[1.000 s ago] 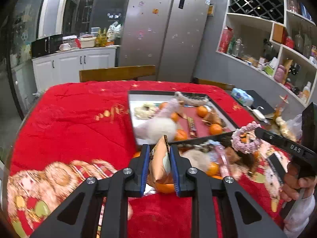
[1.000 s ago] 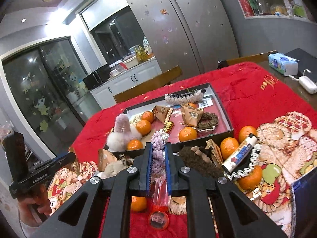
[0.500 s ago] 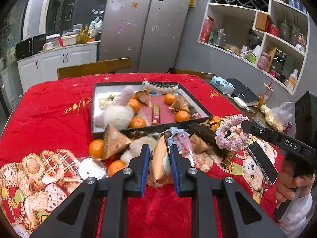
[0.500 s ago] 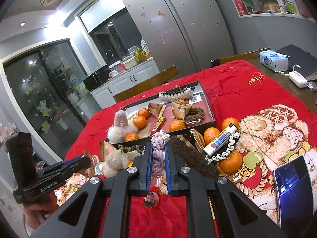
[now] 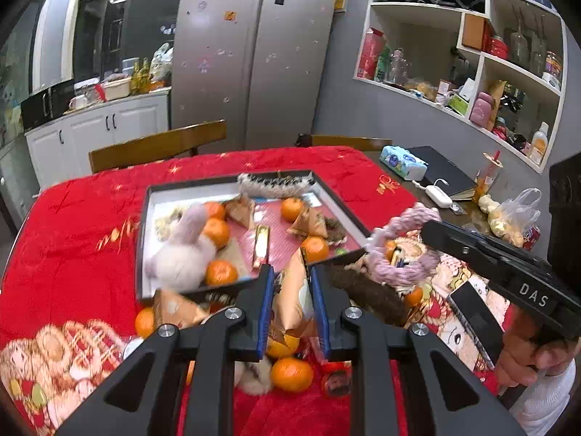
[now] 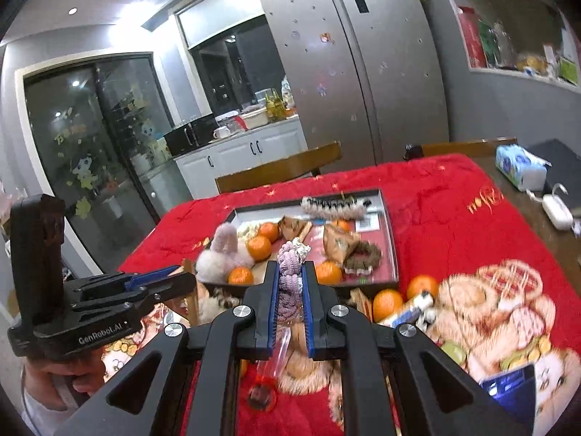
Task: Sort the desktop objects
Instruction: 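Lift the Choco Magic pack with the left tool while the right tool lifts the pink ring, then lower the Choco Magic pack into the tray while the right tool lowers the pink ring there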
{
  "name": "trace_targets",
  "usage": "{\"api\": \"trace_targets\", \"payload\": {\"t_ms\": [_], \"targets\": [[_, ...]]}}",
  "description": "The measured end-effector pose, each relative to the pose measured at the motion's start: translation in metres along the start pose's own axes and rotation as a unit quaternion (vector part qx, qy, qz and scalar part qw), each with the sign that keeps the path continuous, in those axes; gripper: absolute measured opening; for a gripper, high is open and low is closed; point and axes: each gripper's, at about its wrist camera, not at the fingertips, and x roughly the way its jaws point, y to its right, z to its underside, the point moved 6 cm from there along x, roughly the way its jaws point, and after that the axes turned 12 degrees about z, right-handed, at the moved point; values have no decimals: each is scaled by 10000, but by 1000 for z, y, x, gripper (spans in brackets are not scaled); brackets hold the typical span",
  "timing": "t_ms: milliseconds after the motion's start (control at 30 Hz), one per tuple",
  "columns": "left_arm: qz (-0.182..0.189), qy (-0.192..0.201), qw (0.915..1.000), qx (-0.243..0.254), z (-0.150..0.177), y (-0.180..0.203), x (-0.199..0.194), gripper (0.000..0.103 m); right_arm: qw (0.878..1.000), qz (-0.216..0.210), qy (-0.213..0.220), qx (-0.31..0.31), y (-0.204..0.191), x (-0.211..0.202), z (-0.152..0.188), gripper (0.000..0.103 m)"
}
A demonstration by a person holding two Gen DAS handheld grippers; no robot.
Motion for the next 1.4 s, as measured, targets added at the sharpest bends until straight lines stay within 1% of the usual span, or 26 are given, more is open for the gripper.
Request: {"api": "trace_targets", "payload": {"t_ms": [233, 333, 467, 600, 733, 867, 967, 1267, 1400], "targets": [[-106, 71, 9999, 99, -24, 7, 13, 22, 9998, -59, 181, -94, -3, 4, -29, 12], [-224, 69, 9996, 127, -31, 5, 19, 22, 9996, -72, 254, -132, -5, 6, -40, 12], [-251, 33, 9996, 135, -38, 3, 29, 22, 9994, -64, 309, -114, -3, 11, -53, 12], [-231, 15, 9996, 136, -47, 1, 41, 22, 9992, 56, 372, -159, -3, 18, -61, 12], [-207, 94, 9997, 68, -61, -8, 50, 22, 9990, 127, 407, -140, -2, 28, -68, 12], [-245, 221, 9995, -11, -80, -22, 59, 22, 9993, 163, 322, -16, 5, 45, -74, 12], [-268, 238, 9994, -17, -89, -29, 68, 22, 9995, 157, 259, 38, 10, 58, -77, 12], [-284, 142, 9994, -103, -104, -50, 106, 22, 9998, 164, 61, 39, 14, 96, -80, 12], [-309, 32, 9994, -169, -104, -62, 124, 22, 9997, 220, 41, 29, 18, 109, -84, 12]]}}
